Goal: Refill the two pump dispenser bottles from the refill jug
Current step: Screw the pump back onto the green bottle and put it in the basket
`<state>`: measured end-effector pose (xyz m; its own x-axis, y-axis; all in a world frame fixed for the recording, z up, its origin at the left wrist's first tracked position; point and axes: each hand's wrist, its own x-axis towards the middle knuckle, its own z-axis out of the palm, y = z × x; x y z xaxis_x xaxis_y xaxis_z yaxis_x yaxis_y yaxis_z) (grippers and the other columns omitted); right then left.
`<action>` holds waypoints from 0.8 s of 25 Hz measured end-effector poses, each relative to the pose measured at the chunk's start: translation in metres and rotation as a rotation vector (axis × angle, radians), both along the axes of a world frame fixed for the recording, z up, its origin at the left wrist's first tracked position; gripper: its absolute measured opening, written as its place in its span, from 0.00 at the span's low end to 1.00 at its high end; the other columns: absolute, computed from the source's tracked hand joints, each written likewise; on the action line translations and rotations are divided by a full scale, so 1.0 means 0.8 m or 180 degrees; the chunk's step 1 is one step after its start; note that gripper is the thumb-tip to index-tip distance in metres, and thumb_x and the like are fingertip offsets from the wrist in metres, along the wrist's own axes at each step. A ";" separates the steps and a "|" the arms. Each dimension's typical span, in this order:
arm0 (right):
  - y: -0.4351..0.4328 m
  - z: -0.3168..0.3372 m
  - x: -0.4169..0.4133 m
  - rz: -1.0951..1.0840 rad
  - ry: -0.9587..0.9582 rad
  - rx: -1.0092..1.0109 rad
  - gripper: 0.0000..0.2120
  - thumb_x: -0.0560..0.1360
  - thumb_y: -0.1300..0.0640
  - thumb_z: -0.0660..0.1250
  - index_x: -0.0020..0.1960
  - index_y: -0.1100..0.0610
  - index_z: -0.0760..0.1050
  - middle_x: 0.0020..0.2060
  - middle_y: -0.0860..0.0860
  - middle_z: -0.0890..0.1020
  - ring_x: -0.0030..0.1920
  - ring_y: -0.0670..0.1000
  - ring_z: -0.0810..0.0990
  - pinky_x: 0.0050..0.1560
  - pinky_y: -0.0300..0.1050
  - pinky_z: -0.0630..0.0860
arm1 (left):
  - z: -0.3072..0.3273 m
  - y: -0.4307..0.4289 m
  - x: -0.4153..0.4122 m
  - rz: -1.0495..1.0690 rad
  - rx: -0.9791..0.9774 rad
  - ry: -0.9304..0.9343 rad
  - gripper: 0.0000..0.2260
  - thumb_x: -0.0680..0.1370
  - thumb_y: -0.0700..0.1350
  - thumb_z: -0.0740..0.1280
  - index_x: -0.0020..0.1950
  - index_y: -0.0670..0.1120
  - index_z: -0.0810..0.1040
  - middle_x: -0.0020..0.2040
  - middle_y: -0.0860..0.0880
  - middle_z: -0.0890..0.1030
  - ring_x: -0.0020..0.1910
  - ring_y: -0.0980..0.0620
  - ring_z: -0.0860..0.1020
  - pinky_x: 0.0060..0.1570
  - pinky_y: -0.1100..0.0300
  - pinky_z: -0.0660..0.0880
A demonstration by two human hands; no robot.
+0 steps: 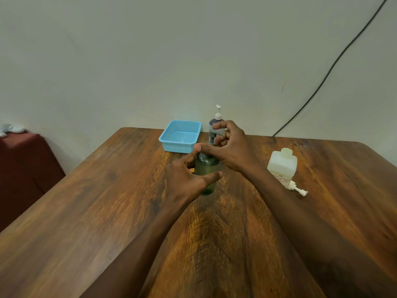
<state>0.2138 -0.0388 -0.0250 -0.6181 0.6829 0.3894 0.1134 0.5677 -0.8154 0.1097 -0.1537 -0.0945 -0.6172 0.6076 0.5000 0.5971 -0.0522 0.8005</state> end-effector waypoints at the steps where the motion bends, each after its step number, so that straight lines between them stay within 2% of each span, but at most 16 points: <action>1: 0.000 0.002 0.000 0.0234 -0.0054 -0.0151 0.35 0.71 0.46 0.80 0.72 0.50 0.69 0.52 0.42 0.80 0.49 0.39 0.81 0.44 0.31 0.79 | 0.002 0.001 -0.001 -0.0006 0.0023 0.0017 0.44 0.59 0.66 0.80 0.73 0.52 0.77 0.60 0.55 0.84 0.56 0.60 0.83 0.54 0.56 0.83; 3: 0.006 0.005 0.003 0.0860 -0.0063 -0.0729 0.36 0.77 0.57 0.75 0.80 0.50 0.61 0.60 0.42 0.80 0.59 0.41 0.82 0.53 0.34 0.80 | 0.005 0.002 -0.005 0.0005 0.0062 0.0051 0.40 0.61 0.63 0.82 0.71 0.56 0.77 0.59 0.58 0.83 0.56 0.61 0.82 0.54 0.55 0.83; 5: 0.012 0.007 0.006 0.0976 -0.0012 -0.0798 0.40 0.76 0.63 0.75 0.81 0.50 0.58 0.63 0.51 0.83 0.58 0.43 0.84 0.56 0.39 0.81 | 0.007 0.001 -0.009 0.0010 0.0081 0.0060 0.37 0.62 0.59 0.83 0.69 0.60 0.76 0.56 0.61 0.83 0.55 0.62 0.82 0.54 0.55 0.83; 6: 0.013 0.009 0.005 0.0709 0.0003 -0.0556 0.41 0.74 0.61 0.78 0.80 0.50 0.61 0.60 0.53 0.84 0.53 0.41 0.86 0.53 0.38 0.82 | 0.008 0.001 -0.010 0.0012 0.0082 0.0057 0.37 0.62 0.58 0.84 0.68 0.61 0.76 0.56 0.61 0.83 0.54 0.62 0.83 0.53 0.56 0.83; 9: 0.007 0.008 -0.006 -0.0159 0.0002 0.0308 0.39 0.65 0.47 0.84 0.70 0.53 0.71 0.44 0.48 0.85 0.38 0.38 0.83 0.42 0.29 0.79 | 0.008 0.002 -0.009 0.0052 0.0170 0.0058 0.39 0.61 0.58 0.84 0.70 0.60 0.75 0.57 0.58 0.84 0.54 0.61 0.83 0.52 0.57 0.84; 10: 0.003 0.008 -0.008 -0.0140 -0.0014 0.0373 0.37 0.66 0.45 0.83 0.69 0.53 0.71 0.45 0.48 0.85 0.39 0.38 0.82 0.41 0.28 0.77 | 0.009 0.002 -0.010 0.0038 0.0217 0.0059 0.40 0.61 0.57 0.84 0.72 0.58 0.74 0.58 0.58 0.84 0.54 0.61 0.83 0.52 0.59 0.83; 11: 0.003 0.010 -0.010 0.0065 -0.0042 0.0234 0.35 0.69 0.45 0.81 0.71 0.51 0.70 0.52 0.48 0.84 0.43 0.38 0.82 0.43 0.27 0.77 | 0.010 0.004 -0.012 0.0005 0.0235 0.0080 0.41 0.62 0.56 0.84 0.73 0.56 0.74 0.59 0.57 0.83 0.55 0.60 0.83 0.52 0.60 0.83; 13: 0.005 0.017 -0.008 0.0760 -0.0154 -0.0384 0.36 0.76 0.55 0.76 0.78 0.49 0.63 0.63 0.51 0.81 0.56 0.40 0.82 0.51 0.31 0.79 | 0.011 0.005 -0.017 -0.0074 0.0186 0.0153 0.41 0.63 0.56 0.84 0.74 0.53 0.74 0.62 0.56 0.83 0.57 0.60 0.82 0.53 0.62 0.82; 15: 0.009 0.021 -0.010 0.0959 -0.0232 -0.0380 0.39 0.75 0.64 0.76 0.80 0.51 0.62 0.63 0.53 0.82 0.57 0.44 0.84 0.57 0.38 0.81 | 0.013 0.004 -0.021 -0.0118 0.0181 0.0213 0.39 0.64 0.57 0.83 0.73 0.54 0.75 0.62 0.56 0.82 0.58 0.59 0.82 0.53 0.64 0.82; 16: 0.010 0.021 -0.013 0.0723 -0.0230 -0.0130 0.40 0.72 0.62 0.79 0.78 0.52 0.65 0.61 0.54 0.84 0.55 0.44 0.85 0.56 0.38 0.82 | 0.013 0.004 -0.023 -0.0126 0.0213 0.0217 0.37 0.64 0.57 0.83 0.71 0.57 0.76 0.61 0.57 0.82 0.57 0.60 0.82 0.52 0.65 0.81; 18: 0.006 0.021 -0.022 0.0026 -0.0092 0.0343 0.38 0.64 0.52 0.85 0.71 0.53 0.74 0.58 0.54 0.85 0.49 0.44 0.85 0.49 0.33 0.82 | 0.014 0.003 -0.024 -0.0099 0.0251 0.0167 0.35 0.64 0.55 0.84 0.68 0.61 0.74 0.56 0.60 0.82 0.54 0.63 0.82 0.49 0.68 0.80; 20: 0.000 0.018 -0.034 -0.0421 0.0066 0.0702 0.35 0.60 0.43 0.85 0.63 0.53 0.80 0.51 0.50 0.87 0.47 0.43 0.84 0.44 0.27 0.80 | 0.016 0.005 -0.024 -0.0118 0.0183 0.0166 0.34 0.64 0.54 0.84 0.66 0.59 0.75 0.52 0.65 0.80 0.50 0.69 0.80 0.46 0.71 0.79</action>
<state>0.1868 -0.0389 -0.0103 -0.5194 0.6543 0.5497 0.1829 0.7134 -0.6764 0.0904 -0.1493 -0.0816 -0.5669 0.5989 0.5656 0.6347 -0.1201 0.7633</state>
